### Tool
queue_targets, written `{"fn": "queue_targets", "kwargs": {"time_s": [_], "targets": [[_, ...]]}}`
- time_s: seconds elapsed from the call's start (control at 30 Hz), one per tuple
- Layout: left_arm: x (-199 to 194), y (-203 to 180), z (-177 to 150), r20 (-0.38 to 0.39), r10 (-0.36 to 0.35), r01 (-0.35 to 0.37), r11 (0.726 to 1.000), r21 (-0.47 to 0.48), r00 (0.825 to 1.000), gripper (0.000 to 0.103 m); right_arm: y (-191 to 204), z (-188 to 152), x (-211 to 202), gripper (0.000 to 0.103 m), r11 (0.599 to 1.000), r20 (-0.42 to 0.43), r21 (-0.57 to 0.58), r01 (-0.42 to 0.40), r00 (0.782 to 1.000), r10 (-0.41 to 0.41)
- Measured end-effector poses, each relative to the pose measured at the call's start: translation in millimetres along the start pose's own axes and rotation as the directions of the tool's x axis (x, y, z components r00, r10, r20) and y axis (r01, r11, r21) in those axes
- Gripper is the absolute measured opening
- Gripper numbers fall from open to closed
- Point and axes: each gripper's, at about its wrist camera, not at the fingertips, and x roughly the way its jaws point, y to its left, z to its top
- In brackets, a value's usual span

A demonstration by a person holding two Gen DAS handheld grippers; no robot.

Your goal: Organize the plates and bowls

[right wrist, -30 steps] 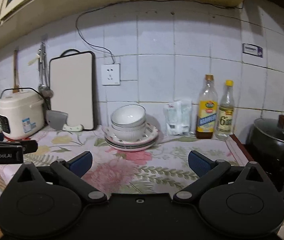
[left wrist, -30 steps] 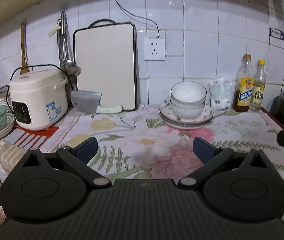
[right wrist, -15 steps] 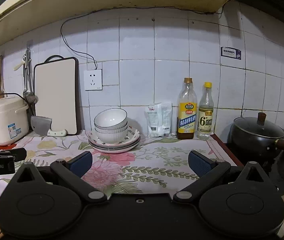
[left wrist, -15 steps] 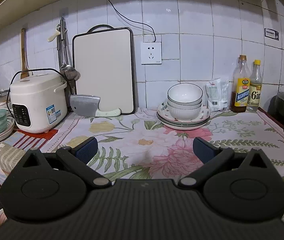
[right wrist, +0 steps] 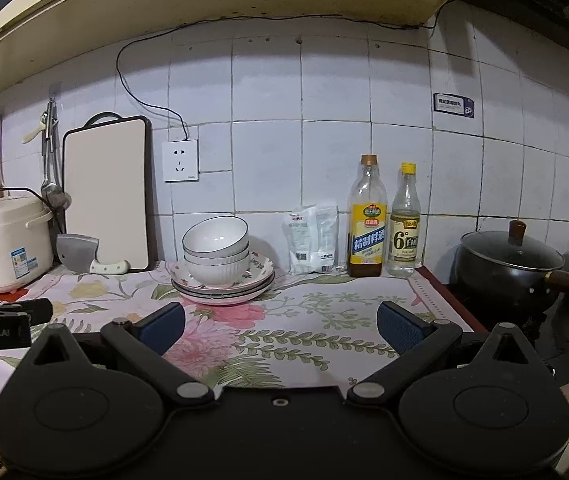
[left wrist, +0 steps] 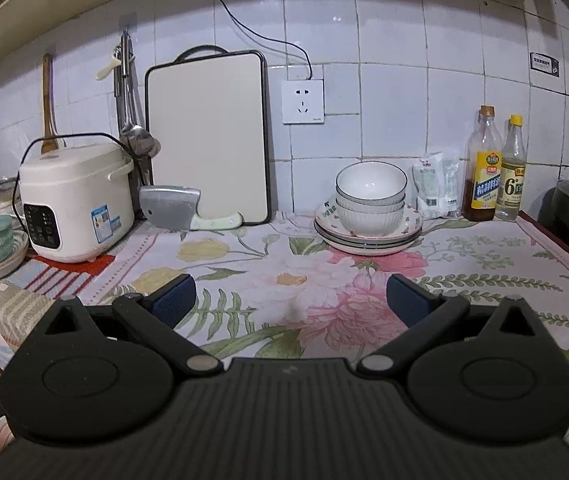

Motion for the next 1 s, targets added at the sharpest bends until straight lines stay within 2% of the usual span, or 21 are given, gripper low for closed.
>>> {"fn": "queue_targets", "kwargs": {"time_s": [0.17, 0.47, 0.77, 1.0], "targets": [[1, -1, -1, 0.002, 0.002, -0.001, 1.000, -0.004, 1.000, 0.103, 3, -2, 3, 0.103, 1.000, -0.005, 0.003, -0.001, 1.000, 0.001], [2, -3, -4, -0.001, 0.012, -0.012, 1.000, 0.000, 1.000, 0.103, 14, -4, -4, 0.103, 0.998, 0.038, -0.052, 0.040, 0.999, -0.038], [-2, -8, -8, 0.000, 0.016, -0.016, 1.000, 0.015, 1.000, 0.103, 17, -7, -2, 0.103, 0.995, -0.017, -0.057, 0.076, 0.997, -0.077], [-2, -9, -9, -0.008, 0.010, -0.010, 1.000, 0.012, 1.000, 0.103, 18, -7, -6, 0.103, 0.996, -0.015, -0.052, 0.068, 0.997, -0.069]]}}
